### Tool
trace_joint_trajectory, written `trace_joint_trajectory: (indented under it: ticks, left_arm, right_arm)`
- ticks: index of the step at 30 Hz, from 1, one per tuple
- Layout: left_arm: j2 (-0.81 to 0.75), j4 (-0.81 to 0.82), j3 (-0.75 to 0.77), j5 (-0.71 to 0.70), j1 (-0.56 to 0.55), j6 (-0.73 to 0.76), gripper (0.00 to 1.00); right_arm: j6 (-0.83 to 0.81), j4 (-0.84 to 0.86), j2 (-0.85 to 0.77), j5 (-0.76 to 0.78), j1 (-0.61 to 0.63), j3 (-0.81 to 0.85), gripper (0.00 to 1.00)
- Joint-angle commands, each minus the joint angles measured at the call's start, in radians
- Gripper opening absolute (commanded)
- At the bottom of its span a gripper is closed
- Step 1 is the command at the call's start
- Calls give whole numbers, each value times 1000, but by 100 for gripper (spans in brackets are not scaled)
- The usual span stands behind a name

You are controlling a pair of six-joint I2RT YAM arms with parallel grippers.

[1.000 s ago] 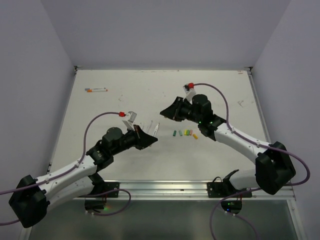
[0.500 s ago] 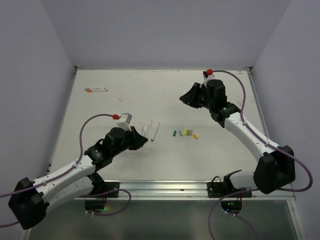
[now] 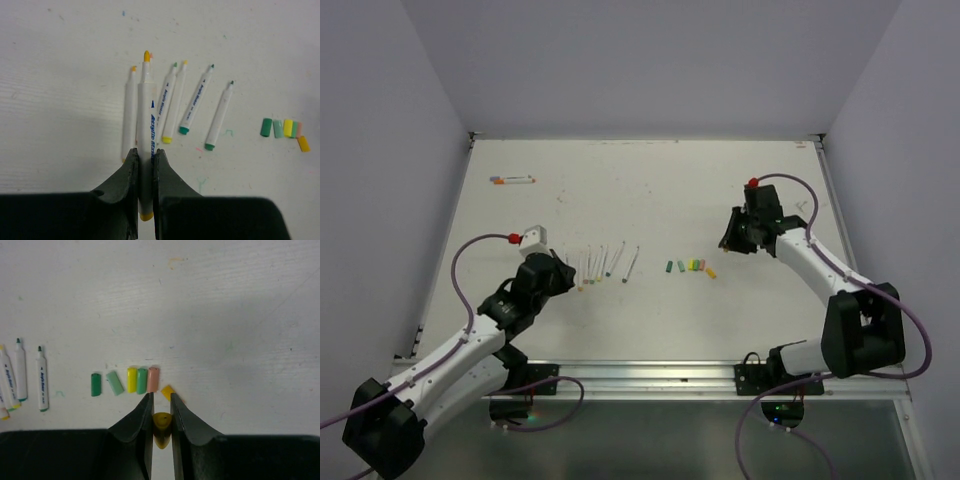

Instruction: Open the pen caps

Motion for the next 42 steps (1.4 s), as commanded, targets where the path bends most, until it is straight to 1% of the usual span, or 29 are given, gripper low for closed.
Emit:
trace_joint_trajectory:
  ticks: [1,4,11,16,23,27,29,31,32,33,37,42]
  left_arm:
    - [-11,-5,-5,-73,53,21,0]
    - [15,-35,-1,-127,56,-15,0]
    - [58,8,-43,-147,62,-62,0]
    - [140,115,-68,-92,67,-36,0]
    - [239,228,-80,-50,81,-42,1]
    - [284,268,-86,-24,87,-40,6]
    - [295,271,-86,-15,90,-39,7]
    - [305,271,-89,-6,95,-45,12]
    - [307,271,-96,-3,98,-48,14]
    - [302,274,-100,-1,99,-55,16]
    - [293,273,-116,6,108,-66,24]
    - [287,267,-125,9,113,-66,32]
  right_arm:
    - [-58,-32,38,14,-10,-13,0]
    - [-63,-8,71,-3,-13,-41,0]
    - [-60,51,124,-17,-13,-81,0]
    - [-60,81,161,-47,-13,-101,0]
    - [-60,104,186,-76,-13,-121,2]
    - [-63,115,186,-81,-13,-128,5]
    - [-64,117,189,-77,-13,-131,8]
    - [-66,120,192,-80,-13,-133,11]
    - [-66,121,193,-78,-13,-134,16]
    - [-66,121,195,-78,-13,-135,18]
    - [-66,120,192,-83,-14,-134,22]
    - [-67,115,174,-75,-13,-138,30]
